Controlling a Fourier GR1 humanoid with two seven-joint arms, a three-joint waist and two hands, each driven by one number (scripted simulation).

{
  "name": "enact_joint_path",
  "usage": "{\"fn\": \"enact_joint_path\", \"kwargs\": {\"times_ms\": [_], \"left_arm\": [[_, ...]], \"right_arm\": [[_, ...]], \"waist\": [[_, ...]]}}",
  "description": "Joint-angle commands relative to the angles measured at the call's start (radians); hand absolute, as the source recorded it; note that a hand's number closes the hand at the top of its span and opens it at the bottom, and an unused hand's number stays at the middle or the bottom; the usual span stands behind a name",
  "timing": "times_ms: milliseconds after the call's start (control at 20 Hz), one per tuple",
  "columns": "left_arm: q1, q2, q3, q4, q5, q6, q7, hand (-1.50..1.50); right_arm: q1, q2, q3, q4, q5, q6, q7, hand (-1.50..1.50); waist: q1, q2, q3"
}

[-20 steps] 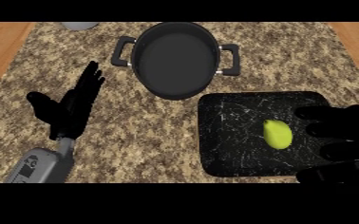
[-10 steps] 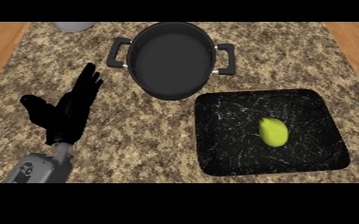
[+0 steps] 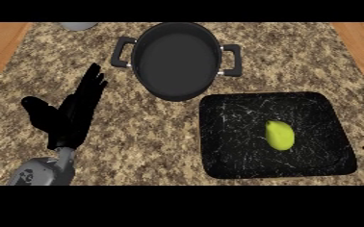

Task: Pick the pear from the tray and place it in the pot

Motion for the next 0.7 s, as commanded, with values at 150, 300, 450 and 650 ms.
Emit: {"fn": "enact_joint_path", "kwargs": {"times_ms": [150,300,450,650], "left_arm": [[0.001,-0.037,-0.024,-0.011,-0.05,0.026,0.014,0.0],[0.035,0.013,0.025,-0.04,-0.013,-0.04,0.024,0.0],[0.011,-0.01,0.017,-0.039,-0.042,-0.025,0.036,0.0],[0.042,-0.038,0.02,-0.036,-0.053,-0.038,0.023,0.0]], "right_arm": [[0.007,0.019,0.016,0.056,0.127,-0.084,-0.192,-1.5],[-0.01,0.072,0.063,0.051,0.219,-0.14,-0.111,-1.5],[-0.061,0.131,0.093,0.121,0.282,-0.187,-0.094,-1.5],[-0.037,0.162,0.077,0.133,0.283,-0.192,-0.115,-1.5]], "waist": [[0.016,0.003,-0.002],[0.023,0.003,-0.002],[0.026,0.005,-0.002],[0.019,0.004,-0.002]]}}
